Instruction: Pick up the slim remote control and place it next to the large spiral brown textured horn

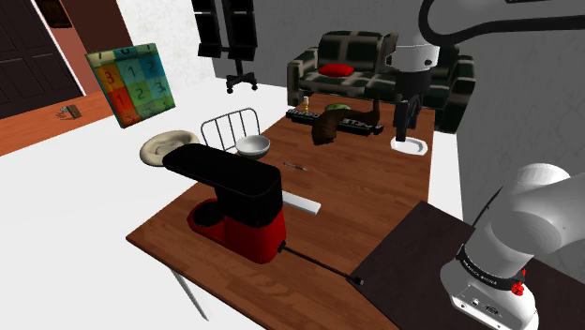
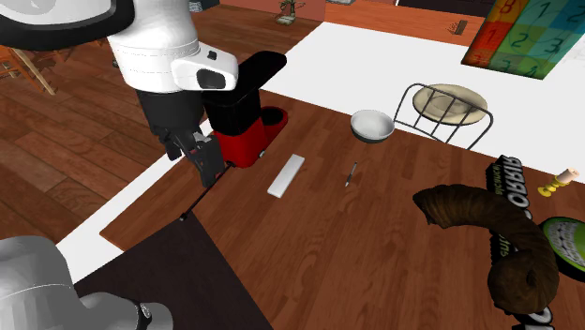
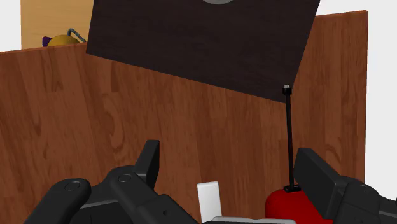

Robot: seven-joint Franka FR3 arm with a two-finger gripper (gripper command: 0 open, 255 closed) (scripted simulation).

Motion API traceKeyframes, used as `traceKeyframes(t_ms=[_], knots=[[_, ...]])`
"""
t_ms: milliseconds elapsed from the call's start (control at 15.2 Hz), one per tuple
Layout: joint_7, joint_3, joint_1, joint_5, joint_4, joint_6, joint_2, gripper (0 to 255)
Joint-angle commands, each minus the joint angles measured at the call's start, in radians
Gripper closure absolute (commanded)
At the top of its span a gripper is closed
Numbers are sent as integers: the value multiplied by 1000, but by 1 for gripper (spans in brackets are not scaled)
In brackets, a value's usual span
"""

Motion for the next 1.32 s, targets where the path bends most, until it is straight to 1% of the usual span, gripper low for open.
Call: traceKeyframes(t_ms=[0, 330, 660, 924, 1254], knots=[[0, 0, 0, 0, 0, 0, 0, 0], [27, 32, 9, 17, -63, 190, 105, 0], [55, 65, 15, 27, -88, 377, 247, 0], [81, 89, 19, 26, -81, 520, 381, 0], [120, 116, 20, 6, -37, 681, 566, 0]])
